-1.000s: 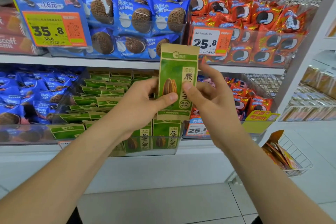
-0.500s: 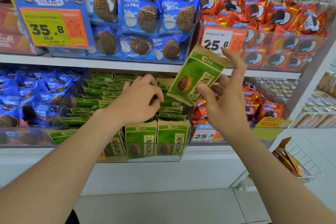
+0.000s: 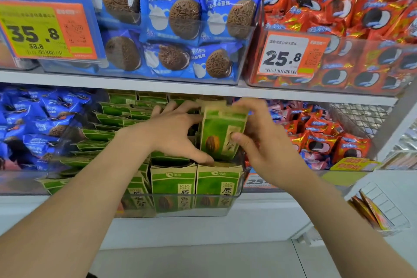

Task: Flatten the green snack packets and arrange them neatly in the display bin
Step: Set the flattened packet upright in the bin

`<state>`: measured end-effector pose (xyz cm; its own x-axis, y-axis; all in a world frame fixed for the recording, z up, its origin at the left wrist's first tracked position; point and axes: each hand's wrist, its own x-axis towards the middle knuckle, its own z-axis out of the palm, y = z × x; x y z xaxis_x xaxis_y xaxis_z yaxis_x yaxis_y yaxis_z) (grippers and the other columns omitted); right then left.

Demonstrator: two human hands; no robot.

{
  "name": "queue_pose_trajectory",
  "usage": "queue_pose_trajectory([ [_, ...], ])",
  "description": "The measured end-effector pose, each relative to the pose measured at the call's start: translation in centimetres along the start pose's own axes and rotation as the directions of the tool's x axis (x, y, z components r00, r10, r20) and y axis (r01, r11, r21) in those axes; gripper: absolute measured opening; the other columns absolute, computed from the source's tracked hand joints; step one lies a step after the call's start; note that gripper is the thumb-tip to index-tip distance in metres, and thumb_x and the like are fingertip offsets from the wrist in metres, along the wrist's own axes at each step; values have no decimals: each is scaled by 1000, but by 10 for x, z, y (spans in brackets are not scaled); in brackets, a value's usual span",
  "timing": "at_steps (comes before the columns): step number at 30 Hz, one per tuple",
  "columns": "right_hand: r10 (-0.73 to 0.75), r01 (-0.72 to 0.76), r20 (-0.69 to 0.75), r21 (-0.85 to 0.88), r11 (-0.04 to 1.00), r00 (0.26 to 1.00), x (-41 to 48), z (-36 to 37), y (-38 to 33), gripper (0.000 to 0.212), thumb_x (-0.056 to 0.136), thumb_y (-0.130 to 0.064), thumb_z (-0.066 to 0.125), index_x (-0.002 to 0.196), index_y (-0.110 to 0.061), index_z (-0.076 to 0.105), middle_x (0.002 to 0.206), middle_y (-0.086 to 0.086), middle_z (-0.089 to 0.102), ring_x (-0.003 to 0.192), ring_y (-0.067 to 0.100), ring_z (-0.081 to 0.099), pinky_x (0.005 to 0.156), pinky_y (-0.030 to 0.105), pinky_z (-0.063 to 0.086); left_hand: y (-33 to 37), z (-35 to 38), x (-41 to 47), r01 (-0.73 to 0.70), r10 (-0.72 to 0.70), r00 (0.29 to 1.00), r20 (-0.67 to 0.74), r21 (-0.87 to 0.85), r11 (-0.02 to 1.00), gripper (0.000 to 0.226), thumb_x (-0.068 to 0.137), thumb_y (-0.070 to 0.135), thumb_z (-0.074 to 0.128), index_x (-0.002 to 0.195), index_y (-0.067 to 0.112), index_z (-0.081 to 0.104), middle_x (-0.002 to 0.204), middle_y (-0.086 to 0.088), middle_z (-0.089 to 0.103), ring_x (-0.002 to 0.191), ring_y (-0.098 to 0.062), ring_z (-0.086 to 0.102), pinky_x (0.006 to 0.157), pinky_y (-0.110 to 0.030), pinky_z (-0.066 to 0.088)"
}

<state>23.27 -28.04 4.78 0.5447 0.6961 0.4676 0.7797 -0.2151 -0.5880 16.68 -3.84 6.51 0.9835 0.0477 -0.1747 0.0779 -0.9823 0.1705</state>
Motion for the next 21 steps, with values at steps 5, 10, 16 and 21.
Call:
queue_pose_trajectory([
  [5, -150, 122, -82, -274, 954, 985, 8, 10, 8, 23, 96, -8, 75, 115, -21, 73, 112, -4, 66, 103, 14, 63, 90, 32, 53, -1, -2, 1, -5, 5, 1000, 25, 0, 1000, 120, 63, 94, 70, 163, 55, 18, 171, 25, -3, 157, -30, 6, 123, -54, 11],
  [10, -149, 144, 39, -574, 806, 988, 24, 23, 4, 20, 92, -13, 79, 100, -32, 83, 90, -8, 77, 96, 27, 62, 86, 44, 36, -1, 0, 0, -15, 15, 1000, -2, -41, 999, 121, 58, 95, 72, 162, 56, 22, 171, 26, 1, 157, -28, 6, 123, -52, 11],
  [16, 89, 68, 246, -562, 824, 965, 41, 24, -3, 13, 99, -35, 72, 110, -37, 79, 97, -11, 78, 98, 18, 67, 104, 40, 38, 2, 1, -4, -23, 19, 998, -66, -51, 998, 112, 68, 81, 78, 162, 49, 28, 172, 19, 12, 157, -29, 10, 124, -58, 11],
  [21, 157, -142, 40, -264, 954, 987, 26, -2, -10, 40, 75, -49, 92, 109, -33, 79, 98, -26, 70, 94, -8, 63, 90, 5, 44, 4, 10, -7, -58, 41, 962, -271, -53, 997, 88, 80, 75, 72, 156, 41, 41, 163, 13, 41, 149, -28, 40, 118, -65, 31],
])
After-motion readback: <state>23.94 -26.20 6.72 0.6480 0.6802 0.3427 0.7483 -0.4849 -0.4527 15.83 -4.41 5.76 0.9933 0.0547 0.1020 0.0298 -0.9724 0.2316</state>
